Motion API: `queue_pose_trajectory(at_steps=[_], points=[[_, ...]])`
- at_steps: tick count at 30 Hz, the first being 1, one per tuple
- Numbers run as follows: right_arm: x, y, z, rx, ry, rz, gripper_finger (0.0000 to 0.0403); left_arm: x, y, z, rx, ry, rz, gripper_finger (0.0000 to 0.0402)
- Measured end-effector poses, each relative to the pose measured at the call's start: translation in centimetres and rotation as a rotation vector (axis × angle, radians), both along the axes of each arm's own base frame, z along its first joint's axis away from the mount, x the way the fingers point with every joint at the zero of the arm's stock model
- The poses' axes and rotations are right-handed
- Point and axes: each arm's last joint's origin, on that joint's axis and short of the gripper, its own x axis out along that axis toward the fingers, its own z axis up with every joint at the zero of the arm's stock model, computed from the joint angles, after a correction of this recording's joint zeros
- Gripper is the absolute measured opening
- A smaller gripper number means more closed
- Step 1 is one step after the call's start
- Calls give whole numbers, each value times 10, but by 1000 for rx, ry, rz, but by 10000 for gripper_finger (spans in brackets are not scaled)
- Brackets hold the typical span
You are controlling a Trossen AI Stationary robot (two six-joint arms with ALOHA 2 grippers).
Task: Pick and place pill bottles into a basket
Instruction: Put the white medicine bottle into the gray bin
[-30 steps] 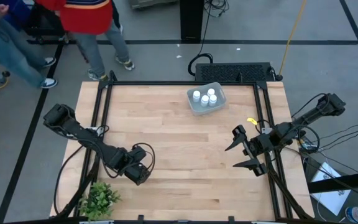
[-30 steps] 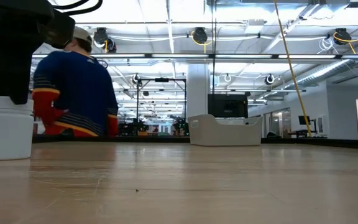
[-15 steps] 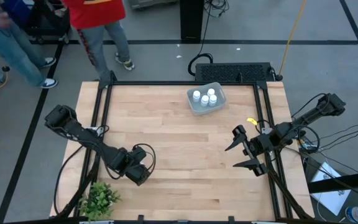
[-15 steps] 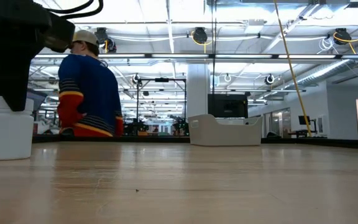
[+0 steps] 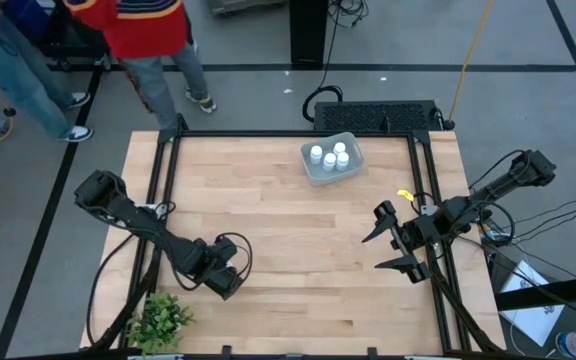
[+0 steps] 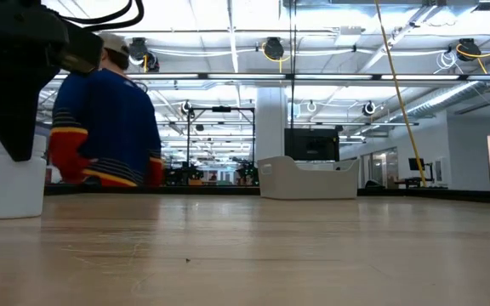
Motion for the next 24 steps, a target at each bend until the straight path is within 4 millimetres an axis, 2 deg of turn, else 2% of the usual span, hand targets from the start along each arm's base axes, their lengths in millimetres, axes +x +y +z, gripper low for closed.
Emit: queue_pose_trajectory(at_steps=[6, 16, 24], points=[[0, 0, 0, 0, 0, 0, 263, 3, -2, 1, -14, -27, -18, 167], [0, 0, 0, -1, -1, 0, 263, 11, 3, 2, 51, -106, -45, 164], [0, 0, 0, -1, -1, 0, 263, 35, 21, 6, 117, -251, -101, 165]])
